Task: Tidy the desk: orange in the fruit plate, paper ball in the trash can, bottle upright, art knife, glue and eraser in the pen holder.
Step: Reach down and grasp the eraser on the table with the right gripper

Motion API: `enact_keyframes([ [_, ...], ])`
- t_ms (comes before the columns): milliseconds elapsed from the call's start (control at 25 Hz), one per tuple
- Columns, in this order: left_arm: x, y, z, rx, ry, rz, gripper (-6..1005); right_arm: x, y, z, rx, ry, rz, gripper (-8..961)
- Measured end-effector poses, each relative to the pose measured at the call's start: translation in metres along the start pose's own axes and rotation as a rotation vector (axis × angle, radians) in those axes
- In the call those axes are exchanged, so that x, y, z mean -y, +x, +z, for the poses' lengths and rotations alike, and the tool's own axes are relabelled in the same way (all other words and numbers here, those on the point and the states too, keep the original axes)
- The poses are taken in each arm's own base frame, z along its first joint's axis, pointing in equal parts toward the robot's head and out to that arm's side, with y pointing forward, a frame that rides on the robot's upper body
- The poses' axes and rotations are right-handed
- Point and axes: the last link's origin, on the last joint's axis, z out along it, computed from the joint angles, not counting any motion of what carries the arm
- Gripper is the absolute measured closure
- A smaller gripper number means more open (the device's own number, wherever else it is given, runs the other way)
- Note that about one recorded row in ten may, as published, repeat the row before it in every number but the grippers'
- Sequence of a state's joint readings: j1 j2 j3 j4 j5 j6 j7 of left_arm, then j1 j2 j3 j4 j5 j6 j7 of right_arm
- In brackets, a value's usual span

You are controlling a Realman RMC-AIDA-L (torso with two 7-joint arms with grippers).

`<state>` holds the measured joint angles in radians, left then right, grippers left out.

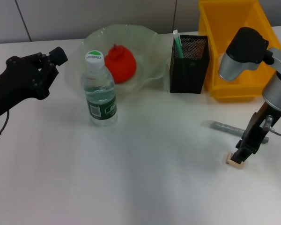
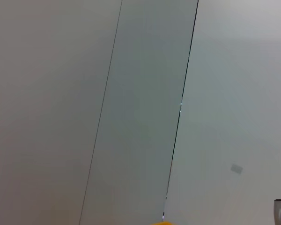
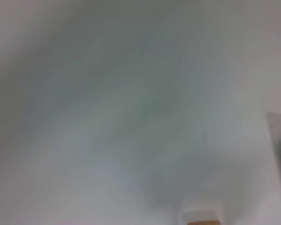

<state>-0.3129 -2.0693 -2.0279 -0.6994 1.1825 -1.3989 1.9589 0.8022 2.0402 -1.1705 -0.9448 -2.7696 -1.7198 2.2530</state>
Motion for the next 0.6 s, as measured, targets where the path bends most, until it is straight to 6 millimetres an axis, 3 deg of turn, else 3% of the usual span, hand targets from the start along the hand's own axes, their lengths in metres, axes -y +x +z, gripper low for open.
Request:
enact_keyframes([
  [600, 0.0005, 0.0001, 0.0008, 0.0, 0.001, 0.0, 999, -0.0005, -0.0031, 0.0048, -0.01, -0.005, -0.017, 570],
])
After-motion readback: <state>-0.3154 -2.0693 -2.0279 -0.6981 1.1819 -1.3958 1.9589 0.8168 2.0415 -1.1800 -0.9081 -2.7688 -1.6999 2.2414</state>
